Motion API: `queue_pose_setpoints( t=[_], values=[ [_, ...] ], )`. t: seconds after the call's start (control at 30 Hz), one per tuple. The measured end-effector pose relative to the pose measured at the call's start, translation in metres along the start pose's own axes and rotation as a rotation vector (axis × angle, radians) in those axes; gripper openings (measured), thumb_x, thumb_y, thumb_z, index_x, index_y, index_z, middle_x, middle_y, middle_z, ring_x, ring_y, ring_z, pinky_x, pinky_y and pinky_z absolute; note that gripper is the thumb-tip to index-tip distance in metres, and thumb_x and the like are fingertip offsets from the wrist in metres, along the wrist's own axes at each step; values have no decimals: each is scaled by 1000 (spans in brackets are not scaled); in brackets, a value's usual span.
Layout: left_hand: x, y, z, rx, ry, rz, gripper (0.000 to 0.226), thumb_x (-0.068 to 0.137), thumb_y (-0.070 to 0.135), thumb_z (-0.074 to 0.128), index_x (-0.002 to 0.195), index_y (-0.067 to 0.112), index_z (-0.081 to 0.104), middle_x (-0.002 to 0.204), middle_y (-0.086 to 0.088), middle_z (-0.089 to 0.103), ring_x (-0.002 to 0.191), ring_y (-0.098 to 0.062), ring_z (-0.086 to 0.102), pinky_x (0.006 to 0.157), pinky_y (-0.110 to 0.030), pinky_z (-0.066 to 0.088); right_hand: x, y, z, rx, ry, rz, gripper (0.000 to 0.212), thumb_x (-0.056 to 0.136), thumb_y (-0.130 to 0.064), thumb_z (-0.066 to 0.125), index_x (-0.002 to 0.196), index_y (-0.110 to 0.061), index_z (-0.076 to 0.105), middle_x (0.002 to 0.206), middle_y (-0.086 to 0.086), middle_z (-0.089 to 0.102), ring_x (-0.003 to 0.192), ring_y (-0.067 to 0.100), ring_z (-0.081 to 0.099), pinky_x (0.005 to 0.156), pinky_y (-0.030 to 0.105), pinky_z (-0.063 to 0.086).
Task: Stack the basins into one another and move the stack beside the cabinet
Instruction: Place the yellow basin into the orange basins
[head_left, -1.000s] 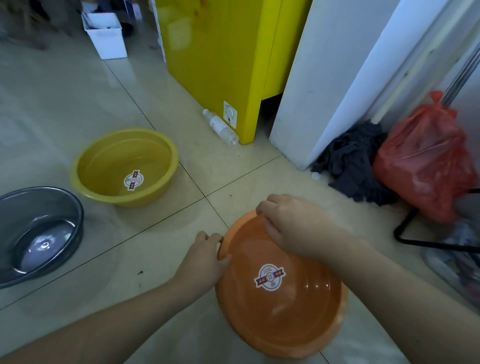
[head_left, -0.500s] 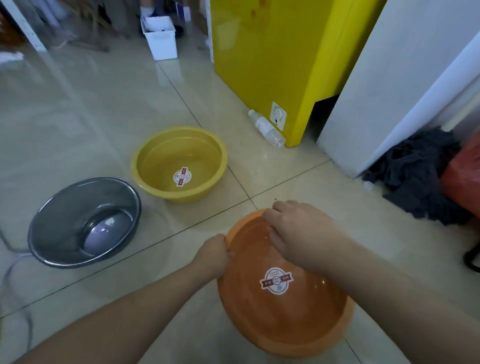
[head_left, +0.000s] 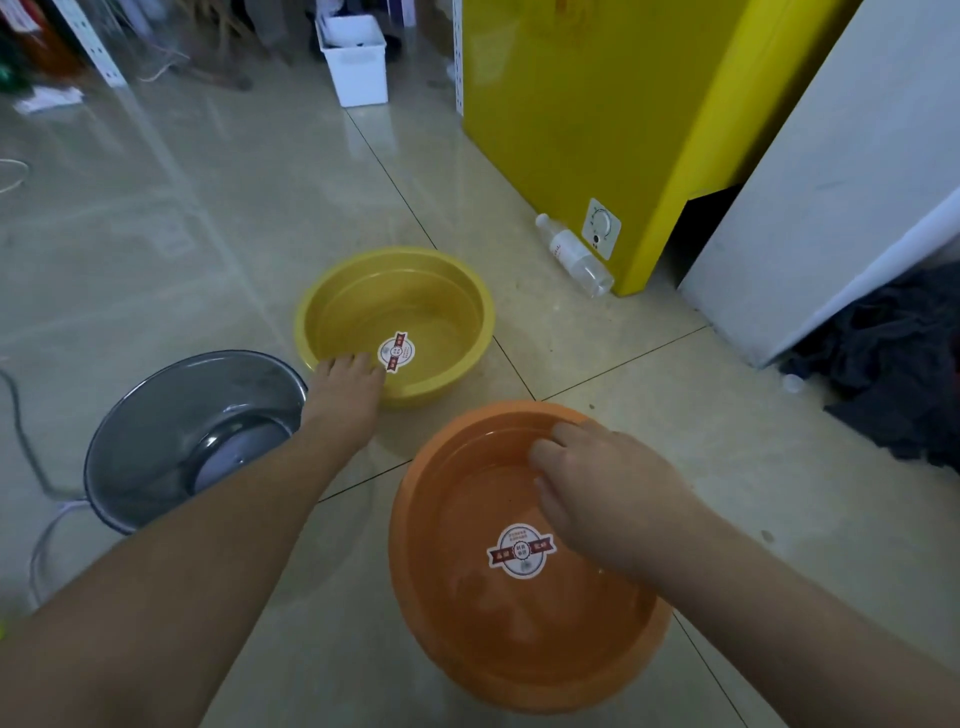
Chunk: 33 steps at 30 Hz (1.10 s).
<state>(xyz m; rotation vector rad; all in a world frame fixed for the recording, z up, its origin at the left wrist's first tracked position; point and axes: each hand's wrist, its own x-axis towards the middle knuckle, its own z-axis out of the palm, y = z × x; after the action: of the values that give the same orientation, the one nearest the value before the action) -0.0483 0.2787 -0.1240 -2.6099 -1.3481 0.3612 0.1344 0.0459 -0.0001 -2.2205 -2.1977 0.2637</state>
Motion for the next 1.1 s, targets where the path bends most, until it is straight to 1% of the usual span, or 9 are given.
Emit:
queue_pose_setpoints(
  t=[0.13,0.27,0.37,0.5,0.63,0.73,0.8,0.93,1.1],
  values=[
    [15,7,4,56,-64,95,30,88,6,54,116,16,58,102,-3,69,94,-26,65,88,-36,43,-7,2,-1,13,-58,26,26,98,-32,41,114,-21,60,106,1,61,101,24,58,86,37,49],
    [7,16,-8,79,-78,244,29,91,0,52,117,13,54,109,-7,66,96,-27,65,66,-34,40,-11,1,-2,14,-70,31,29,99,-33,40,116,-21,60,107,1,62,100,22,59,87,37,50],
    [3,10,-36,-20,85,247,28,87,-3,57,112,10,57,103,-10,66,90,-30,63,59,-37,41,-10,3,-9,10,-32,16,28,99,-31,42,115,-21,62,108,1,64,100,22,59,87,35,48],
    [-24,-1,-79,-105,430,394,36,62,-13,77,86,7,60,68,-11,60,61,-32,57,44,-36,40,-9,-2,-26,-23,41,-7,23,97,-27,45,107,-18,64,101,3,64,95,28,61,81,41,50],
    [-92,21,-105,-244,528,607,34,61,-10,74,86,8,61,69,-9,61,61,-29,57,46,-36,41,-17,-7,-50,-66,206,-15,17,90,-22,50,86,-13,64,78,6,63,71,32,60,62,43,52],
    [-149,49,-96,-323,448,754,26,75,5,58,99,13,56,78,-6,68,68,-26,60,56,-34,47,-28,-6,-68,-54,294,9,23,91,-25,44,86,-15,64,79,5,64,73,30,61,61,43,51],
    [-179,66,-83,-312,373,808,24,79,11,59,103,16,56,84,-2,70,73,-23,61,62,-34,50,-33,-3,-70,-54,309,13,24,92,-26,43,87,-15,64,80,4,64,75,29,61,61,43,51],
    [-213,89,-56,-277,351,912,13,84,12,59,95,17,58,74,2,62,67,-21,55,59,-30,47,-39,-1,-47,-70,212,10,21,91,-26,45,87,-16,63,80,2,61,73,28,59,63,42,50],
    [-214,97,-32,-220,284,905,21,77,13,67,94,18,56,72,2,58,65,-20,53,60,-31,48,-40,-10,-23,-57,108,-49,11,89,-23,53,83,-17,60,79,2,59,72,28,59,63,40,50]
  ],
)
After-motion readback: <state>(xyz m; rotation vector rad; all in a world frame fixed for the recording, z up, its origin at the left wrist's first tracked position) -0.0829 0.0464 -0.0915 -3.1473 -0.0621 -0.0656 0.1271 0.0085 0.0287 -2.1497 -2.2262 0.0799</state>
